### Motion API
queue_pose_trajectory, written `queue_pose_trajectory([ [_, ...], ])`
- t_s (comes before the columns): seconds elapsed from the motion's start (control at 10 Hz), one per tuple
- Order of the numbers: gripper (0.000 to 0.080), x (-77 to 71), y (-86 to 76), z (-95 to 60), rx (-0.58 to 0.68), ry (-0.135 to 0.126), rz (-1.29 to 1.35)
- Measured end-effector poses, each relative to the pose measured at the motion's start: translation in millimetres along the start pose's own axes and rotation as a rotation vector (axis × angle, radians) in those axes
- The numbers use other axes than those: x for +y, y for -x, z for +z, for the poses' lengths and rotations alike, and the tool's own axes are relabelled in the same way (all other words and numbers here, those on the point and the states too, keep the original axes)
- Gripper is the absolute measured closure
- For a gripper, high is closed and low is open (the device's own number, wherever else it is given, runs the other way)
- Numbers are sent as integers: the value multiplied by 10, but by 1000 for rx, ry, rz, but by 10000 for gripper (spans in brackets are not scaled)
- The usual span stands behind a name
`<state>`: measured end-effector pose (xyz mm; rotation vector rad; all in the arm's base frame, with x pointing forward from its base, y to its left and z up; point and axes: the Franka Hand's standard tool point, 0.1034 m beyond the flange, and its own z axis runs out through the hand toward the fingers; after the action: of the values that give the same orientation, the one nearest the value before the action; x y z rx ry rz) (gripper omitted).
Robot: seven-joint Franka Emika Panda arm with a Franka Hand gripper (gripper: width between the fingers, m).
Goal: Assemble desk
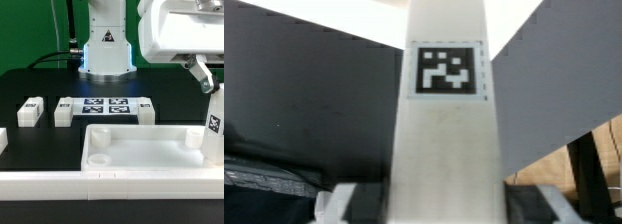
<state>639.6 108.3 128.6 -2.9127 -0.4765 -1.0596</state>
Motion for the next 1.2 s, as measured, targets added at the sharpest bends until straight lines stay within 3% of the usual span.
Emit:
queue_pose_trajectory([
  [0.1, 502, -2, 14, 6, -6, -1, 0],
  [0.2, 413, -2, 15, 7, -6, -1, 0],
  [0.3, 252, -2, 17, 8, -7, -1, 0],
  [0.4, 181, -2, 18, 9, -7, -1, 0],
  [0.9, 151, 1, 36, 19, -27, -6, 2],
  [1.2, 151, 53, -198, -32, -209, -60, 20],
])
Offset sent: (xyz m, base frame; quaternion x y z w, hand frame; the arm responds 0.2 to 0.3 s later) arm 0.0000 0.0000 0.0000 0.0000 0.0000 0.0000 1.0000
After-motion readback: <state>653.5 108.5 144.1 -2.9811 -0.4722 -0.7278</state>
